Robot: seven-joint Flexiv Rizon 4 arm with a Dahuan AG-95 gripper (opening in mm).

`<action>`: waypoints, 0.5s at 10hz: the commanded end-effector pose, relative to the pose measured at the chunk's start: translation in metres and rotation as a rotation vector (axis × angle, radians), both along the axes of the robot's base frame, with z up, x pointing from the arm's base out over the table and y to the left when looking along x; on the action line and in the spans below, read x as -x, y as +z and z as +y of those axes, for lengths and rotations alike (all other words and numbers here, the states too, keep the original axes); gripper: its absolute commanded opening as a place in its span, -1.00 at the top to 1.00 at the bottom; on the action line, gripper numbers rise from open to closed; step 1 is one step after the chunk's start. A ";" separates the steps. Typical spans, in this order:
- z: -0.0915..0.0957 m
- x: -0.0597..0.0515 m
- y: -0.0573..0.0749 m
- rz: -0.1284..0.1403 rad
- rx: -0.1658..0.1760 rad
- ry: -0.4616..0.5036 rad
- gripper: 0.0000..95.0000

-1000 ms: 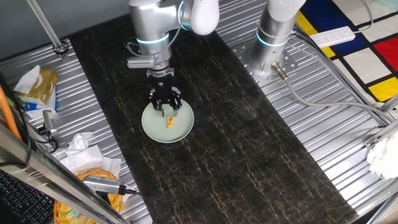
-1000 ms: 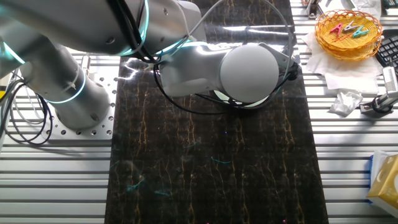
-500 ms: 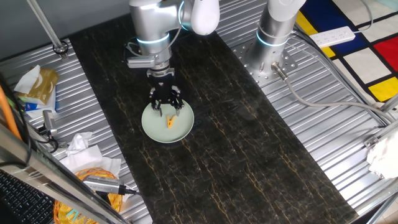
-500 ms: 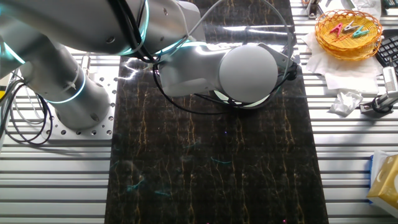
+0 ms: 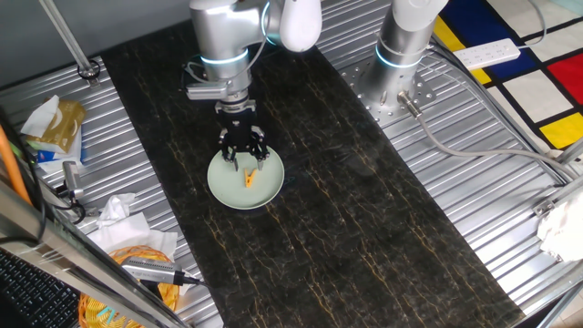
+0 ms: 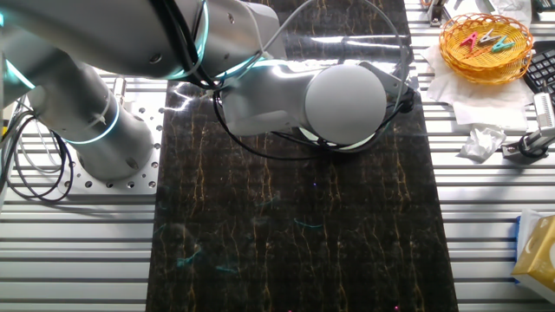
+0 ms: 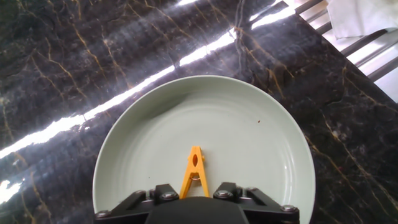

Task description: Use a clamp

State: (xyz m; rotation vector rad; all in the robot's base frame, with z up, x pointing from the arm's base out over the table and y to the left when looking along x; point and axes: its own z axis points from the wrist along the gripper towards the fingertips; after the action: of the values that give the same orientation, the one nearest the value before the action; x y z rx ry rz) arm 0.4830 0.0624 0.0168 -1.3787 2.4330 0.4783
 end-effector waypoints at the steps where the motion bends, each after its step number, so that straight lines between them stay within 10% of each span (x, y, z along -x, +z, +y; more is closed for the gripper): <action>1: 0.000 0.000 -0.001 -0.002 0.002 0.000 0.20; 3: 0.000 0.000 -0.001 -0.001 0.000 -0.001 0.20; 4: 0.000 0.000 -0.001 0.001 -0.001 -0.002 -0.20; 5: 0.001 -0.001 -0.001 0.002 -0.005 -0.003 -0.20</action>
State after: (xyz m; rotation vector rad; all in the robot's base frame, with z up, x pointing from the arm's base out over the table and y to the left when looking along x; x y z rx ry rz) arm 0.4837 0.0637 0.0157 -1.3726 2.4332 0.4821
